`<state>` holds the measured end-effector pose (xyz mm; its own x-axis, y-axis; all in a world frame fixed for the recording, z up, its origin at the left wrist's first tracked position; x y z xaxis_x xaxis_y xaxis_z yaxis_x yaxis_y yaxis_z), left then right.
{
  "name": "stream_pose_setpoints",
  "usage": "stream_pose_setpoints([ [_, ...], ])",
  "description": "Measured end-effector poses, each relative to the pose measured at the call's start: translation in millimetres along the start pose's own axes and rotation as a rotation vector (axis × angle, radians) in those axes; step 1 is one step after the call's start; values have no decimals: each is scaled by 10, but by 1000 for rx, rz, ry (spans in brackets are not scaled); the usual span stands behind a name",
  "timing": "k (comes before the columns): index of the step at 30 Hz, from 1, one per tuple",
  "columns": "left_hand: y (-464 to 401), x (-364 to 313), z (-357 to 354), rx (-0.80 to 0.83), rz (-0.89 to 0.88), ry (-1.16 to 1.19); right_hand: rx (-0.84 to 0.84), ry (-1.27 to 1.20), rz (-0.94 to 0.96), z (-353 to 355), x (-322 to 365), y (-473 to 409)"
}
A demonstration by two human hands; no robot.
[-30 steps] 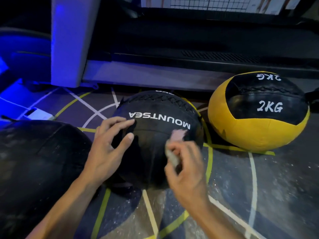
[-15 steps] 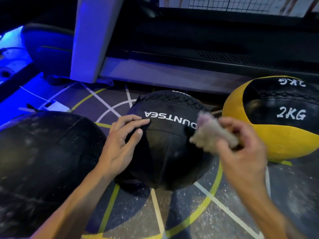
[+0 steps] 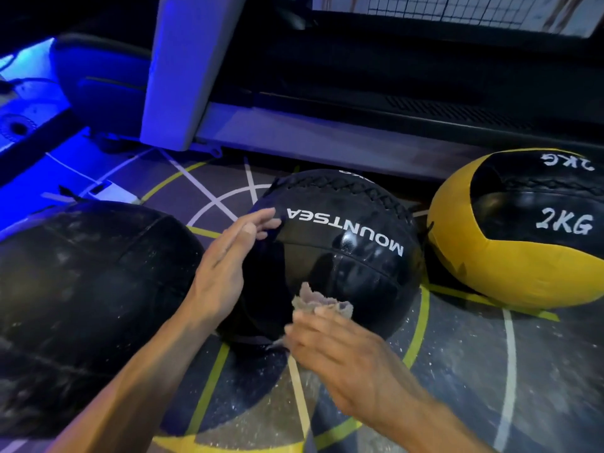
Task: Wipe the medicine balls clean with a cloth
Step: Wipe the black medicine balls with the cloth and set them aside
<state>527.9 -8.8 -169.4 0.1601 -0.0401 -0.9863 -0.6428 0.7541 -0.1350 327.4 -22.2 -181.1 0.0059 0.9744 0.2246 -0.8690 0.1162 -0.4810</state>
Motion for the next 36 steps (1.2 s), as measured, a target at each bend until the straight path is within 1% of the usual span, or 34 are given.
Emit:
stream_pose_setpoints([
  [1,-5,11,-1,1,33,23,-47,-60,-23,138,9,-64],
  [3,-21,42,-2,-7,91,50,-262,-155,-111,546,-67,-308],
  [5,-25,53,-26,-25,132,74,-458,-108,-213,876,-313,-540],
  [6,-27,38,-50,-30,147,90,-507,-51,-272,947,-439,-670],
  [7,-33,29,-70,-34,162,103,-501,-11,-332,917,-509,-786],
  [8,-43,14,-90,-35,173,112,-409,84,-350,797,-494,-900],
  [9,-63,3,-103,-38,178,111,-259,246,-294,538,-392,-935],
  [10,-80,-8,-107,-38,180,104,-30,378,-188,209,-195,-866],
  [11,-91,-21,-111,-29,173,88,156,445,-62,-99,7,-675],
  [12,-99,-39,-107,-19,162,81,265,372,-3,-334,154,-402],
  [13,-105,-46,-95,-12,152,82,376,239,21,-497,246,-116],
  [14,-88,-44,-82,-6,146,86,475,87,15,-590,273,138],
  [15,-73,-40,-72,-5,134,82,535,-8,-44,-593,229,322],
  [16,-57,-46,-59,-5,110,76,505,-93,-109,-517,137,403],
  [18,-17,-38,-28,-5,69,53,220,-191,-337,-110,-101,331],
  [19,-4,-42,-15,-8,33,4,78,-226,-465,174,-211,262],
  [20,-5,-68,5,-16,-28,-93,-130,-250,-571,492,-314,206],
  [21,-4,-82,21,-16,-96,-237,-309,-259,-647,763,-408,191],
  [22,5,-79,13,1,-145,-374,-440,-250,-704,973,-516,201],
  [23,19,-63,-12,30,-167,-464,-550,-230,-761,1132,-644,235],
  [25,65,-11,-44,65,-159,-495,-727,-127,-889,1324,-953,402],
  [26,80,8,-38,55,-168,-491,-781,-94,-964,1347,-1114,494],
  [28,107,21,-6,32,-193,-506,-844,-128,-1096,1261,-1326,657],
  [31,173,30,2,30,-189,-504,-824,-169,-1208,1029,-1329,703],
  [33,259,41,-49,39,-188,-515,-781,-145,-1161,888,-1176,546],
  [35,331,49,-94,37,-189,-517,-778,-118,-1011,814,-950,278],
  [36,356,40,-106,28,-189,-521,-760,-110,-894,799,-825,118],
])
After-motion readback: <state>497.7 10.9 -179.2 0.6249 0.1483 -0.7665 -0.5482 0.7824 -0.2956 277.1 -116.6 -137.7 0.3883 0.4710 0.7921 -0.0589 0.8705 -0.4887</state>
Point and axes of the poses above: each hand's wrist, its own y-axis away from the middle knuckle, its own z-axis out of the back of the hand, x = y × z, the point moved 6 cm from there along -y, towards the middle knuckle, and after that the axes turned 8 degrees about -x, right-handed, at the moved point
